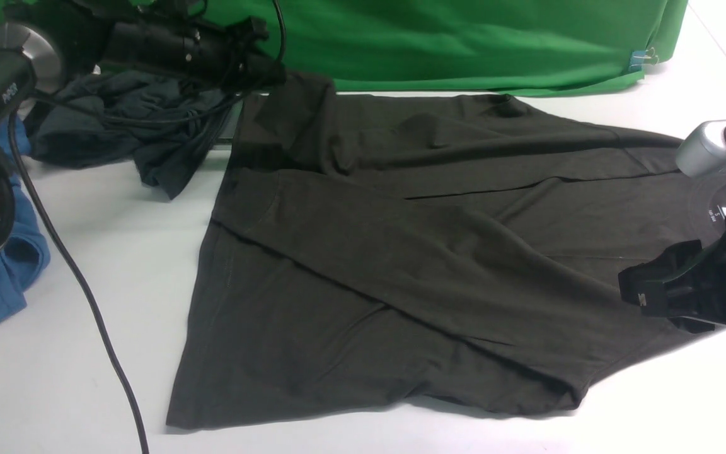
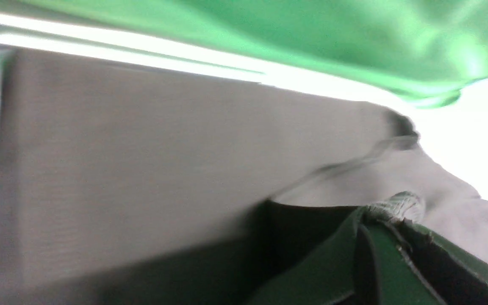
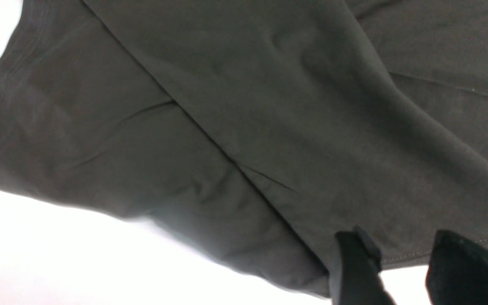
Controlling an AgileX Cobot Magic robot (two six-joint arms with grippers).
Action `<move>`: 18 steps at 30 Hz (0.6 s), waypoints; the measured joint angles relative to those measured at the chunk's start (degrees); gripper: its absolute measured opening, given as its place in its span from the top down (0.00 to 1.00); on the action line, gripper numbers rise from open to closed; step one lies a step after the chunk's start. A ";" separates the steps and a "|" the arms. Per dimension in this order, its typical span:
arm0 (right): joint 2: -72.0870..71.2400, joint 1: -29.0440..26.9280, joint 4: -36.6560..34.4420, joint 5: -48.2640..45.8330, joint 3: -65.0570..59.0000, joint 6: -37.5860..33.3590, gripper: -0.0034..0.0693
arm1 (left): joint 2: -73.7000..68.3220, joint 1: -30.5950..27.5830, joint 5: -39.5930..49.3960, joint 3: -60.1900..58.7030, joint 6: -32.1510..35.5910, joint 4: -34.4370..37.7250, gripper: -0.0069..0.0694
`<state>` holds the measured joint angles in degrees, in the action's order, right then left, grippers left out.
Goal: Fold a long-sleeved shirt on a white desktop.
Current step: 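Fold the left side of the dark shirt inward over its body with the left gripper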
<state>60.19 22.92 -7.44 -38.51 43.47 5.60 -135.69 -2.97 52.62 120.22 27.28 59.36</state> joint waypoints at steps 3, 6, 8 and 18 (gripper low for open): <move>0.00 0.00 0.00 0.00 0.00 0.00 0.62 | -0.05 0.00 3.16 2.17 0.36 1.52 0.87; 0.00 0.00 0.00 0.00 0.00 0.00 0.62 | 0.09 0.00 5.98 5.35 -0.15 1.87 0.87; 0.00 0.00 0.00 0.00 0.00 0.00 0.62 | 0.78 0.00 7.06 7.42 -0.45 1.76 0.87; 0.00 0.00 0.00 -0.34 0.00 0.00 0.62 | 8.42 0.00 14.40 13.76 -8.58 -13.14 0.87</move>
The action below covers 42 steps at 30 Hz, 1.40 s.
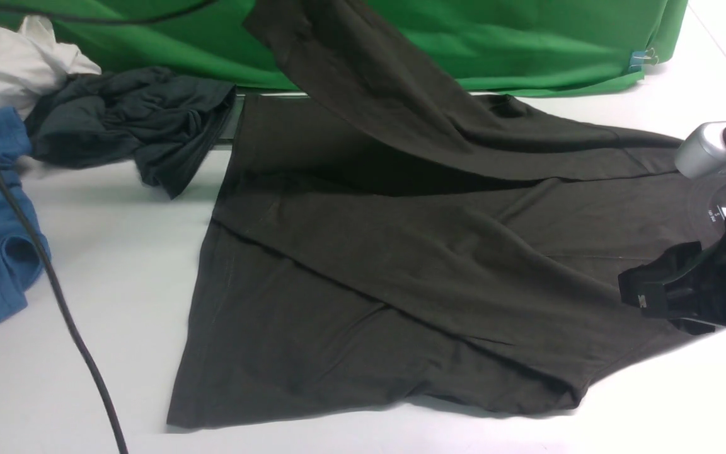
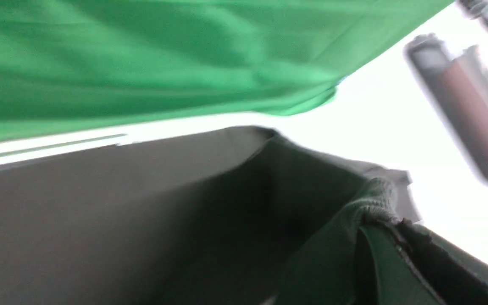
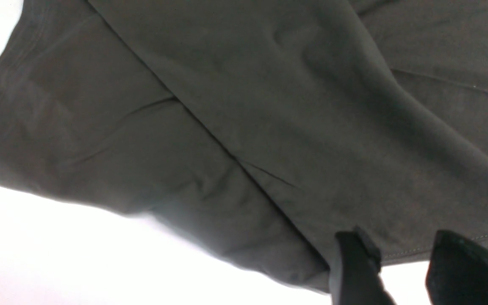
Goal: Fold a long-sleeved shirt on a white desktop.
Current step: 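Fold the left side of the dark shirt inward over its body with the left gripper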
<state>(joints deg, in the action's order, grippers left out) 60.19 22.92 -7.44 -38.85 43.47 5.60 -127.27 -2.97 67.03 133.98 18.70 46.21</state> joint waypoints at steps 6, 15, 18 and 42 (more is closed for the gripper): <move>0.00 0.00 0.00 -1.13 0.00 0.00 0.62 | 0.13 0.23 2.45 -5.08 -5.20 -9.68 0.87; 0.00 0.00 0.00 -2.17 0.00 -0.15 0.62 | 2.50 1.64 2.93 -16.74 -5.73 -17.02 0.87; 0.00 0.00 0.00 -2.22 0.00 -0.29 0.62 | 5.13 1.64 2.94 -17.50 -5.73 -19.33 0.87; 0.00 0.00 -0.06 -5.64 0.00 -2.96 0.62 | 15.17 1.81 1.89 -34.15 -8.76 -24.59 0.87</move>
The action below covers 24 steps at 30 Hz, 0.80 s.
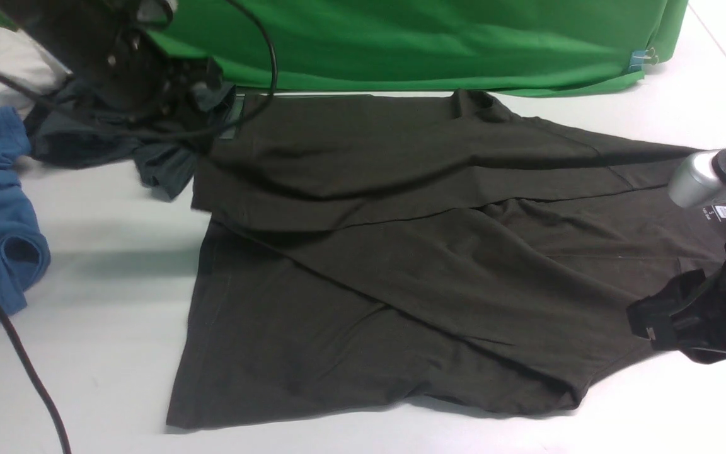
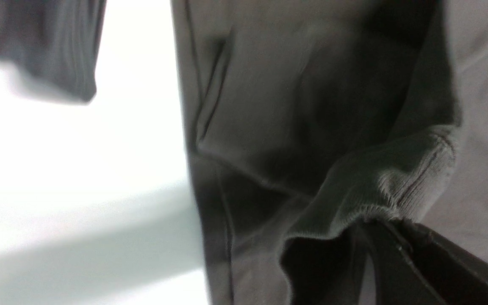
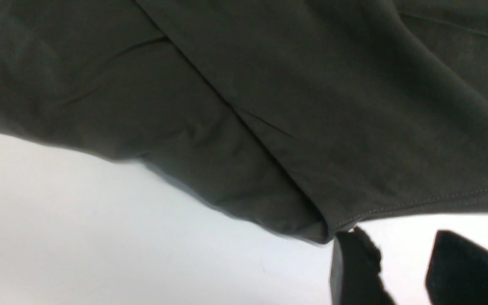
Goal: Fold a long-sleeved shirt on a white desktop.
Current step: 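Fold the left side of the dark shirt inward over its body with the left gripper, then grasp the near edge of the shirt at its hem and shoulder corners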
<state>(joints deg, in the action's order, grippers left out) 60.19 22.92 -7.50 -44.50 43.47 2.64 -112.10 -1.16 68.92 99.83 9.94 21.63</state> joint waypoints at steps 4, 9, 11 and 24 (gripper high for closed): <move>0.00 0.00 0.00 0.11 0.00 -1.07 0.62 | 0.00 0.20 -1.62 -3.80 -2.54 -3.34 0.84; 0.00 0.00 0.00 2.08 0.00 -1.52 0.62 | 0.00 1.01 -1.80 -4.60 -7.10 -14.33 0.68; 0.00 0.00 0.00 3.17 0.00 -1.59 0.62 | 0.00 1.01 -1.43 -4.60 -8.40 -17.65 0.58; 0.00 0.00 0.05 6.04 0.00 -6.97 0.43 | 8.61 1.13 0.47 -28.57 -7.35 -8.42 0.11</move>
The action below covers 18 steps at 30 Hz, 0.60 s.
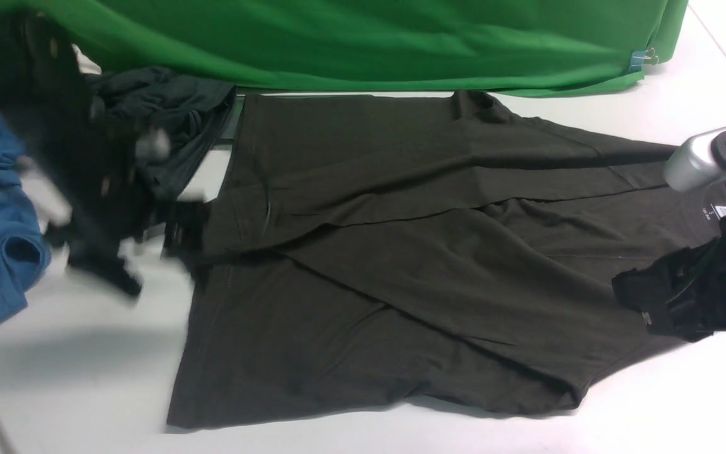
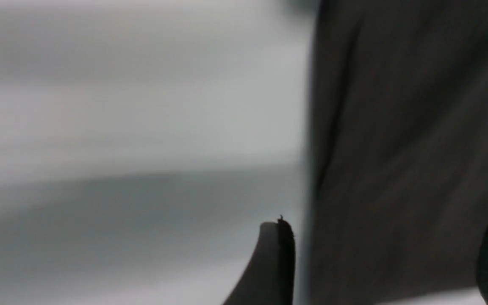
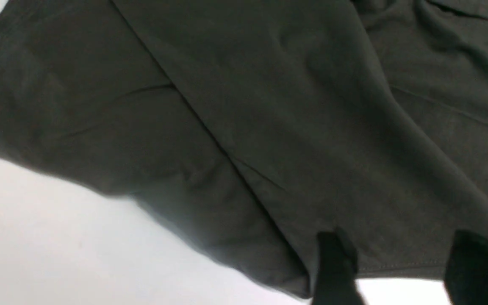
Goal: Fold a long-sleeved shirt on a white desktop.
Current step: 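Grasp the near edge of the shirt at its hem and shoulder corners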
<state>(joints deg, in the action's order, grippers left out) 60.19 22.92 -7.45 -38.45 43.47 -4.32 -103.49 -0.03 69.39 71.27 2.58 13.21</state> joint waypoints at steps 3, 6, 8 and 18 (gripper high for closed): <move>0.00 0.00 0.00 0.00 0.00 -1.34 0.37 | 4.25 0.00 -2.56 -10.32 -1.20 0.26 0.11; 0.00 0.00 0.00 0.00 0.00 -2.05 0.36 | 8.05 0.00 -7.00 -18.37 -1.40 3.06 0.11; 0.00 0.00 0.00 0.13 0.00 -2.16 0.35 | 9.90 0.00 -11.60 -24.83 -0.45 6.17 0.12; 0.00 0.00 0.00 1.22 0.00 -2.19 0.35 | 11.39 -0.07 -27.73 -33.25 10.27 22.80 0.28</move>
<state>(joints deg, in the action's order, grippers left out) 60.19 22.92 -7.45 -37.23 43.47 -6.51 -92.09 -0.10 41.66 38.02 12.85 36.01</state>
